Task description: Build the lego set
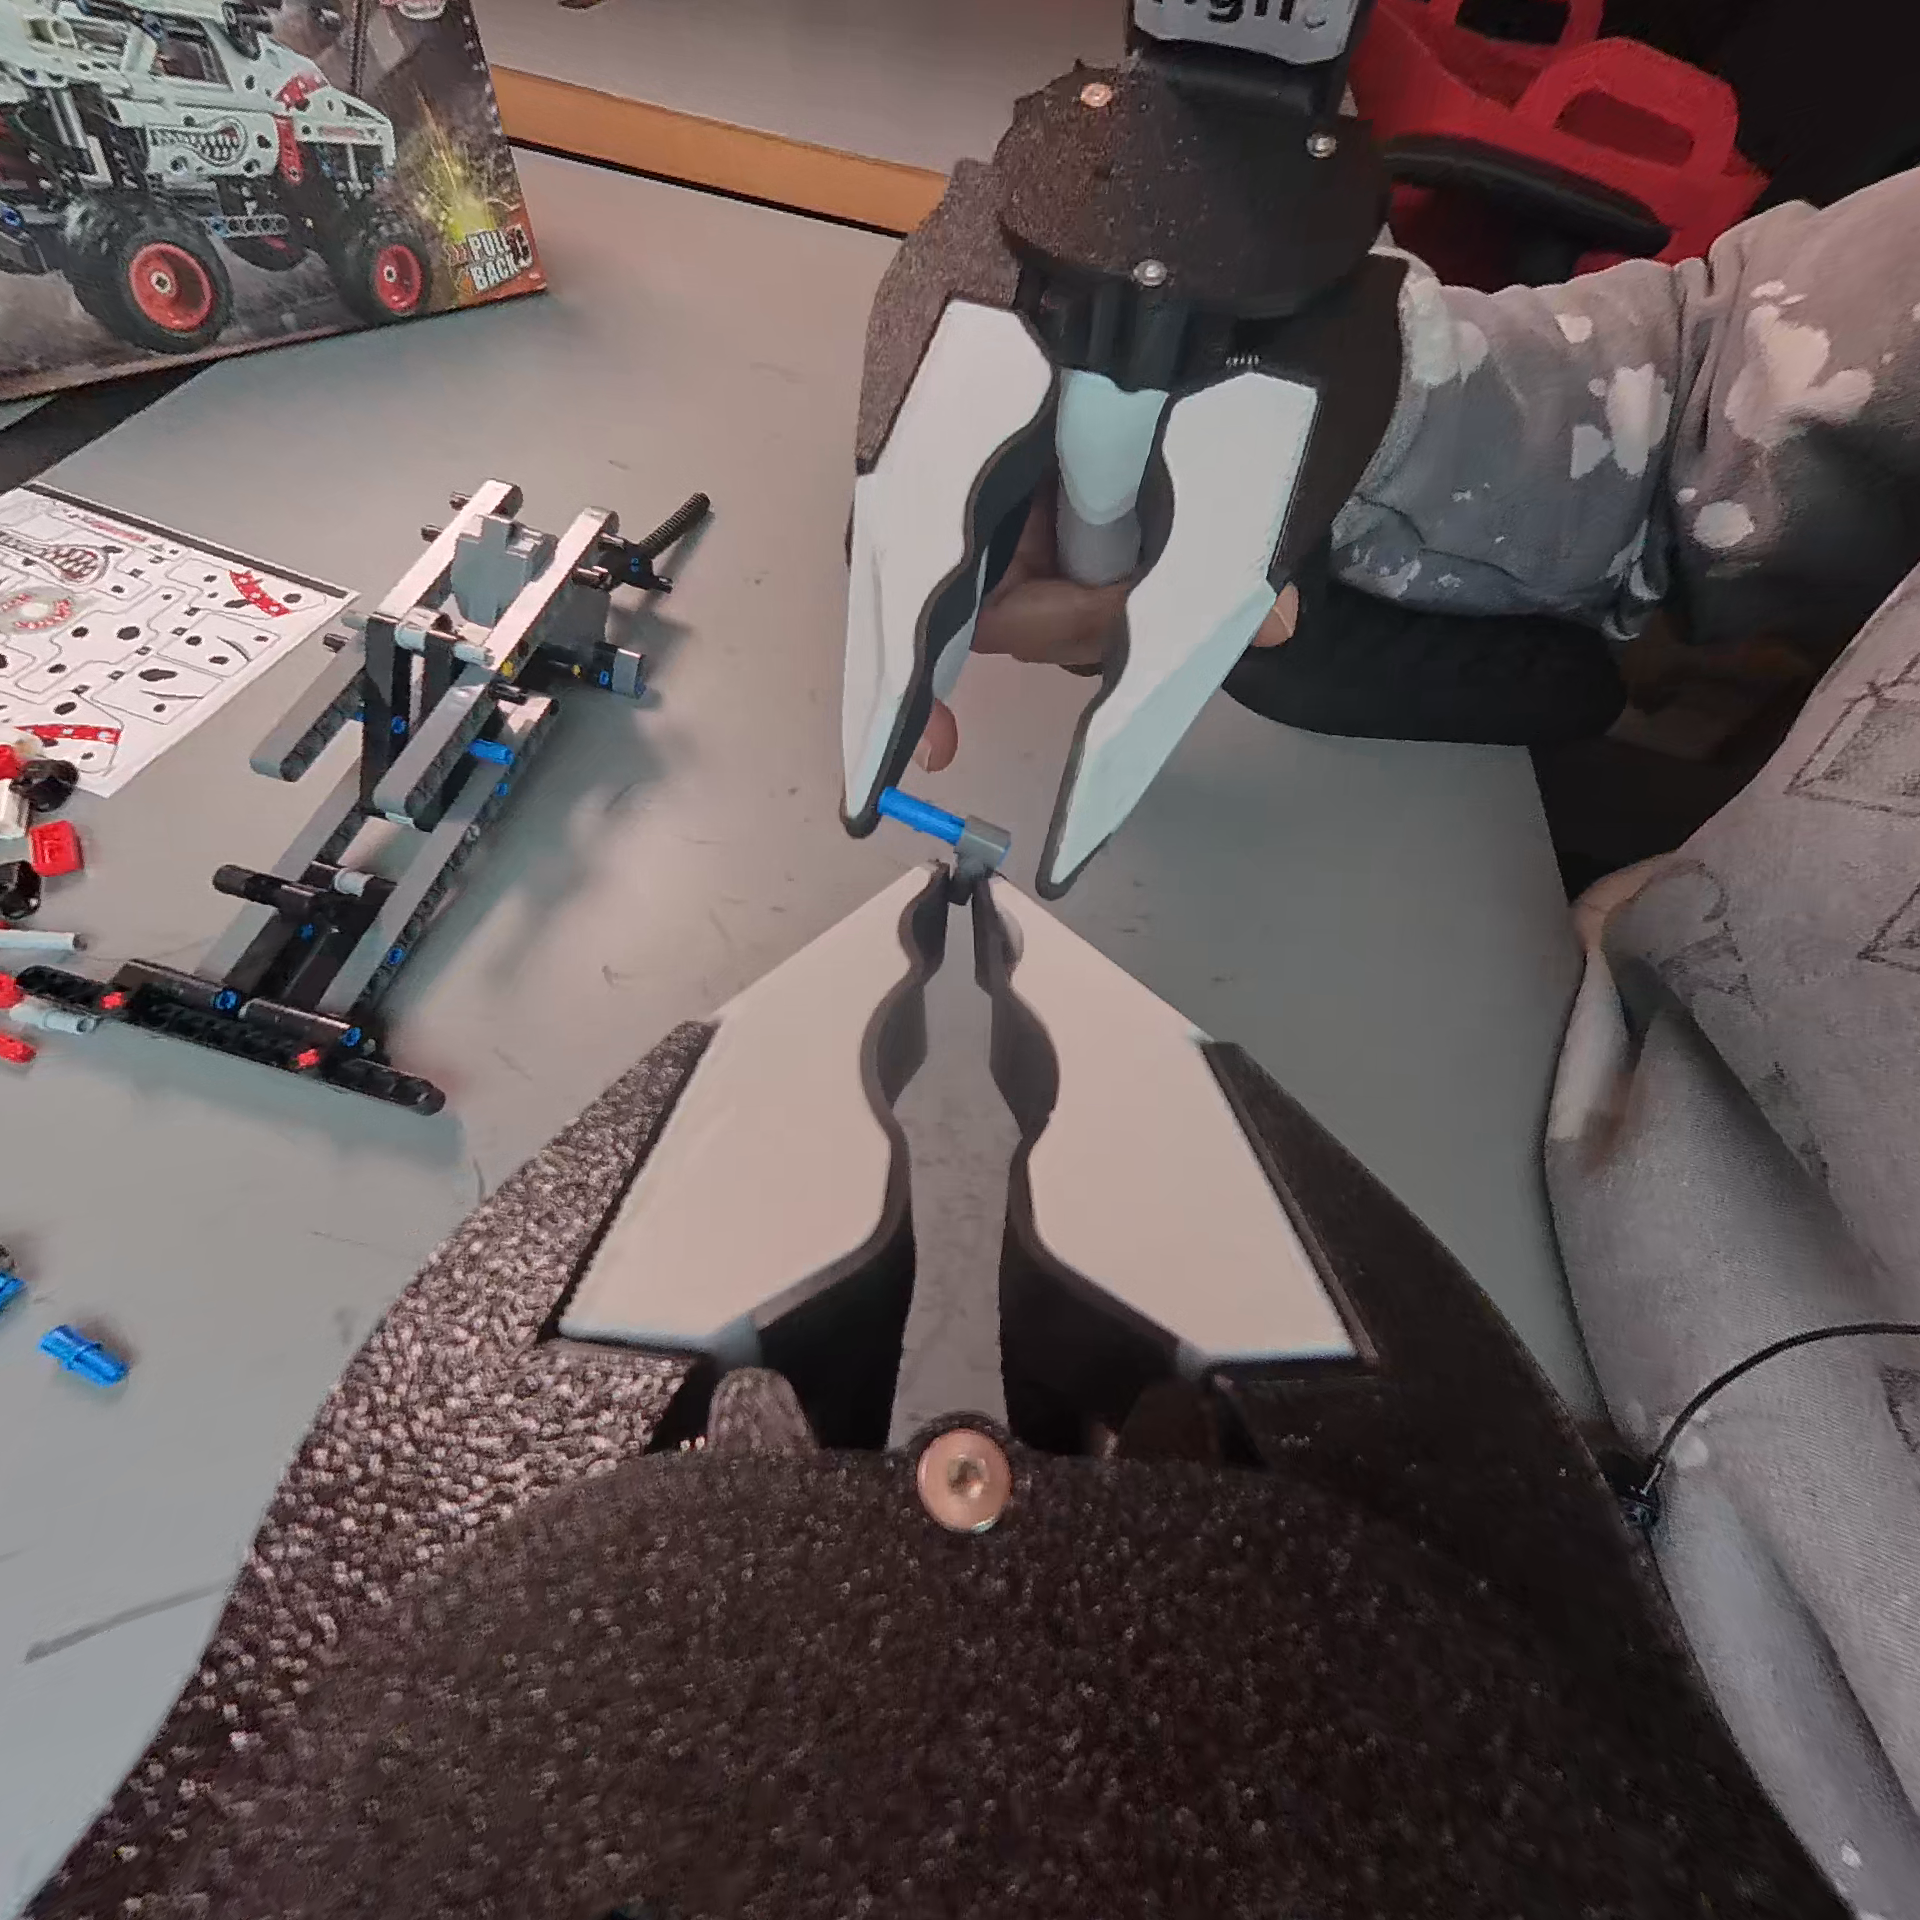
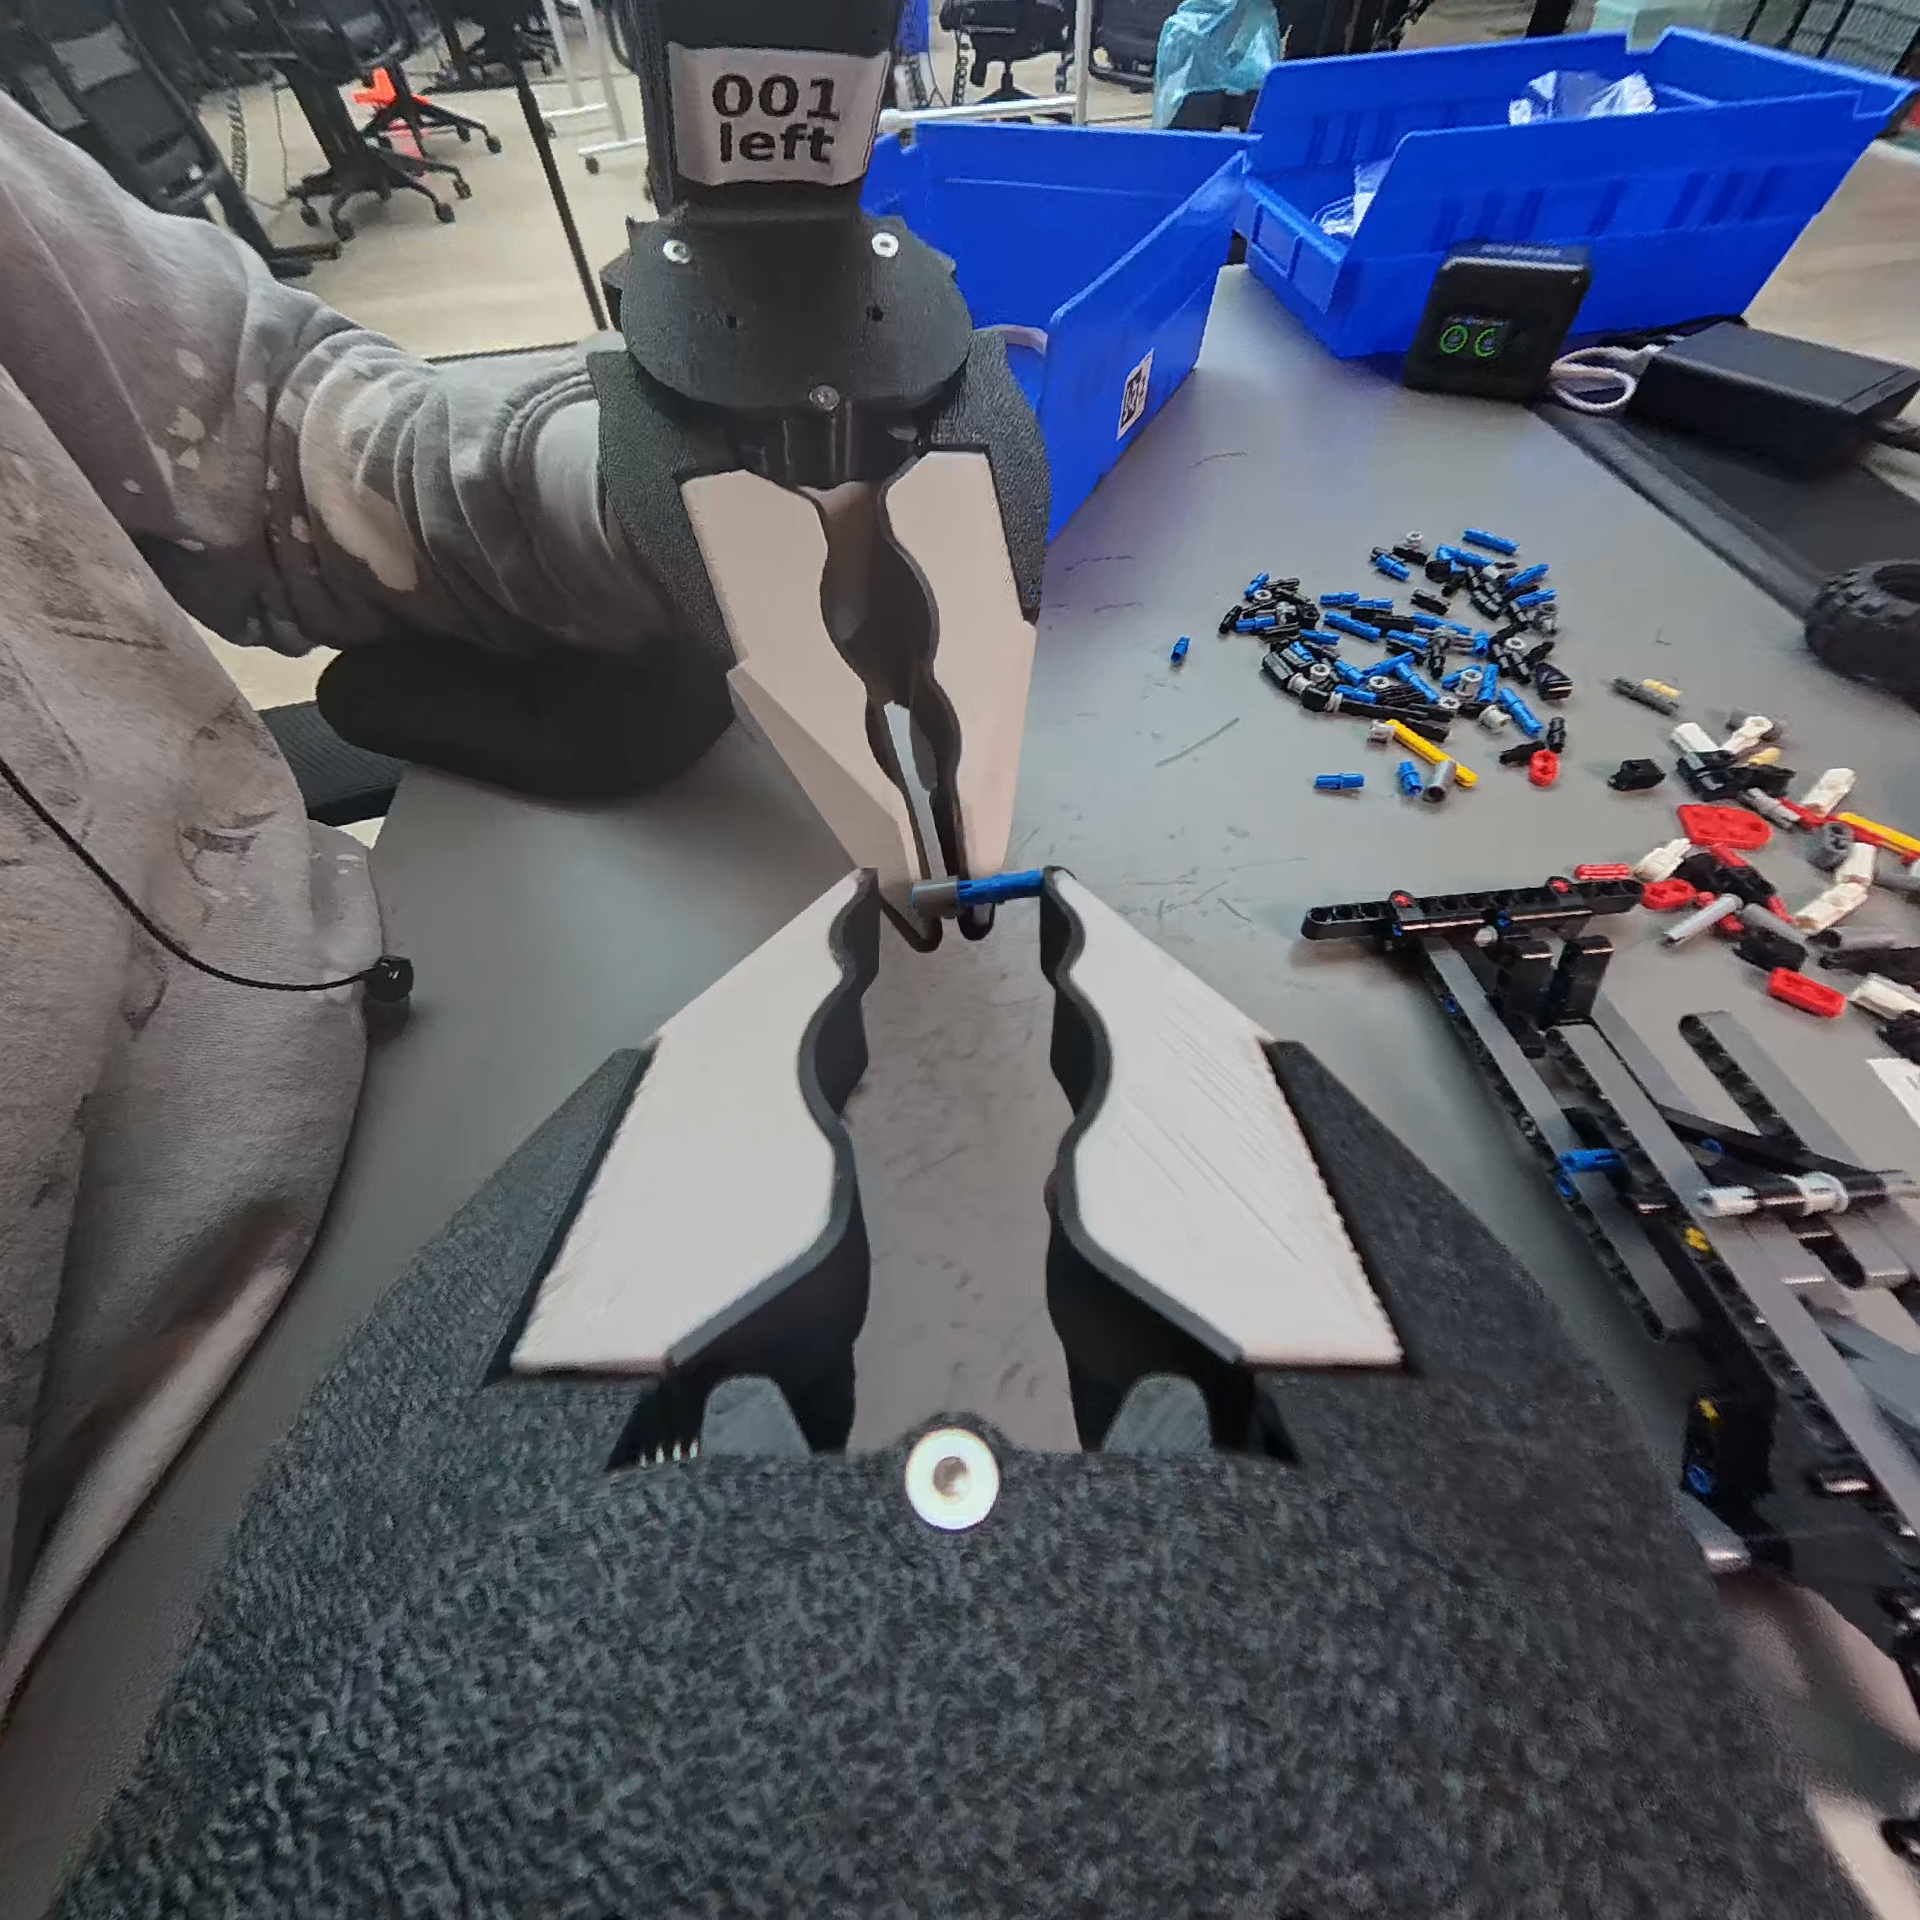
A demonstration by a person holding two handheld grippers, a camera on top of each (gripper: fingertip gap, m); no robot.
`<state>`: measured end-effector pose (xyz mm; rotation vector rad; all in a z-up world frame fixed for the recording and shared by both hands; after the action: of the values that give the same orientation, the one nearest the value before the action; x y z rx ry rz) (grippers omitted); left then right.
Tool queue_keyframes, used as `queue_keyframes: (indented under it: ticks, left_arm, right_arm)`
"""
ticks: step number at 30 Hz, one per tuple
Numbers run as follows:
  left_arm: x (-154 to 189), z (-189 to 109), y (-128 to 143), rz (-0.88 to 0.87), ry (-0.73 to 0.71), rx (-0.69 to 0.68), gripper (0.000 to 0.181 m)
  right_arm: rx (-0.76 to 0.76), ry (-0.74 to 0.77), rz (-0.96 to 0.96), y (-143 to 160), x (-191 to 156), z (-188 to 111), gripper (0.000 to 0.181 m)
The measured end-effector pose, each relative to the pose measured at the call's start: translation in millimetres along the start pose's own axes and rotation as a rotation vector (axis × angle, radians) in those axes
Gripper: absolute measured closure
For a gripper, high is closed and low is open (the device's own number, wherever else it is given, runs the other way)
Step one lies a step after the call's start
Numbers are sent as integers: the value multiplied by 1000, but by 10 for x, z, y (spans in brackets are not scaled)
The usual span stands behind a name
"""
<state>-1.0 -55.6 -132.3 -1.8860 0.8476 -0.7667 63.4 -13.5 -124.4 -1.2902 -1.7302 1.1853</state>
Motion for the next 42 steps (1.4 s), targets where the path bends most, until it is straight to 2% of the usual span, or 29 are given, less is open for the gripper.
queue_keyframes:
  ticks: [1,2,3,5,6,8,10,12,15,22,27,30,32,33,37,42]
  left_arm:
    - [-22,8,14,-7,-13,-4,176]
    - [-64,6,28,-15,-42,-4,181]
    - [-107,-26,19,-16,-55,23,181]
    - [-93,-155,-98,-71,14,105,181]
    - [-85,-191,-127,-37,-9,99,181]
    - [-124,-228,-89,52,-72,39,181]
    - [-221,-258,-20,9,-94,31,181]
    - [-299,-263,49,-14,-111,6,180]
    - [-351,-240,159,-17,-107,-47,179]
    - [-356,-85,423,-31,-64,-169,159]
    - [-355,-40,402,-43,-62,-131,150]
    - [-353,-55,375,-34,-65,-112,152]
    - [-355,-66,362,-34,-67,-99,155]
    - [-358,-69,358,-37,-67,-94,157]
    - [-384,-67,366,-80,-68,-84,162]
    - [-297,-85,235,-197,39,28,160]
  right_arm:
    - [20,12,-5,-24,2,-6,155]
    - [45,-13,-3,-66,-40,-19,167]
    - [28,-89,-13,-69,-176,0,176]
    - [-6,130,-216,-14,-151,118,170]
    - [52,137,-237,-83,-163,70,171]
    - [131,54,-98,-262,-105,-85,169]
    - [110,118,-150,-260,4,-154,172]
    - [96,122,-125,-195,34,-153,172]
    - [-5,132,-139,10,97,-98,167]
    - [-248,160,-133,446,296,-23,159]
    - [-340,122,-162,572,220,126,154]
    - [-401,90,-180,629,162,202,152]
    - [-461,89,-183,702,148,238,159]
    - [-451,77,-172,687,124,243,169]
    - [-430,109,-242,669,139,233,171]
    - [-161,207,-485,300,84,116,171]
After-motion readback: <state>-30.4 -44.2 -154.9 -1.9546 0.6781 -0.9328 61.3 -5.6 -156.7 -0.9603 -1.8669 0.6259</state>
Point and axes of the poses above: each gripper's, where its closed fingertips meet, z out along the fingers, y out of its underside, x = y × z across the jaws, the point moved 5 cm from there along -z, back along the fingers, and after that the axes turned 6 degrees about y, right-handed, at the moved point
